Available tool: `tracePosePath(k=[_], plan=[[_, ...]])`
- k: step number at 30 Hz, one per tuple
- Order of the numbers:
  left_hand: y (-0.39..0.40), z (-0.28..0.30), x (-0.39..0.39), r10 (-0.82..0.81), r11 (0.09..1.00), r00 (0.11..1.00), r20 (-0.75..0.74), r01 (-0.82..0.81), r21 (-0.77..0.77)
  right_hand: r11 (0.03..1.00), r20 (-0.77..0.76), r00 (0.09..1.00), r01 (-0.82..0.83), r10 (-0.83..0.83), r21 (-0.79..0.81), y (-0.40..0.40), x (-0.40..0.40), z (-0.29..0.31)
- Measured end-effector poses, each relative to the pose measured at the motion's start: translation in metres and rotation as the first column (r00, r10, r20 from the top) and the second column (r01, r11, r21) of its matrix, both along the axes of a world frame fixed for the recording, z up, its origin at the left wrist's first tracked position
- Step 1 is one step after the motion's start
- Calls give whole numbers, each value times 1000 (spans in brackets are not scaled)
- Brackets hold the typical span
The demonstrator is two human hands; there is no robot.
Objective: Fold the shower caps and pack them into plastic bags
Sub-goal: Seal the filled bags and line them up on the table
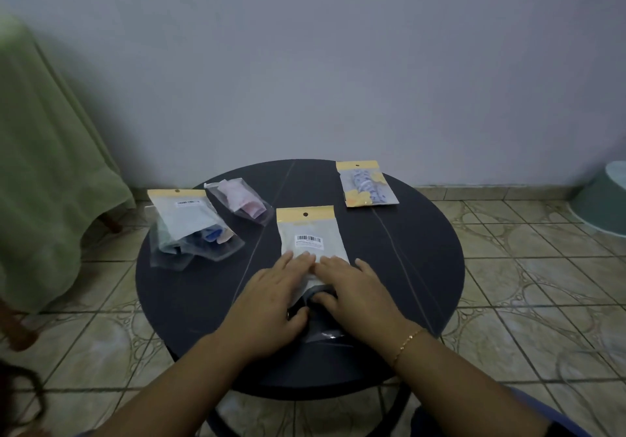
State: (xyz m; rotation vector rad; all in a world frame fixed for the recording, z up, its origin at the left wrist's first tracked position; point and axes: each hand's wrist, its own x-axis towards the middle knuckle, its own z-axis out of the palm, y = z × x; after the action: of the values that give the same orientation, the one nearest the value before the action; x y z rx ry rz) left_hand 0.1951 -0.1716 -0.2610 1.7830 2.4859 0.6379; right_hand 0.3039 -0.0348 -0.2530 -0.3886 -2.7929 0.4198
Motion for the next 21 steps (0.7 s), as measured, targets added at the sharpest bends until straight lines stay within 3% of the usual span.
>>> tracePosePath(k=[12, 16, 21], plan=[[14, -13, -11, -39, 999, 999, -8, 39, -35, 984, -212, 965, 168, -152, 57, 12, -26, -22], [16, -13, -15, -30, 999, 999, 20, 31, -40, 985, -249, 959, 156, -133, 74, 12, -30, -17], [14, -10, -16, 65, 990, 967, 248, -93, 106, 997, -4, 999, 35, -35, -68, 21, -23, -2]])
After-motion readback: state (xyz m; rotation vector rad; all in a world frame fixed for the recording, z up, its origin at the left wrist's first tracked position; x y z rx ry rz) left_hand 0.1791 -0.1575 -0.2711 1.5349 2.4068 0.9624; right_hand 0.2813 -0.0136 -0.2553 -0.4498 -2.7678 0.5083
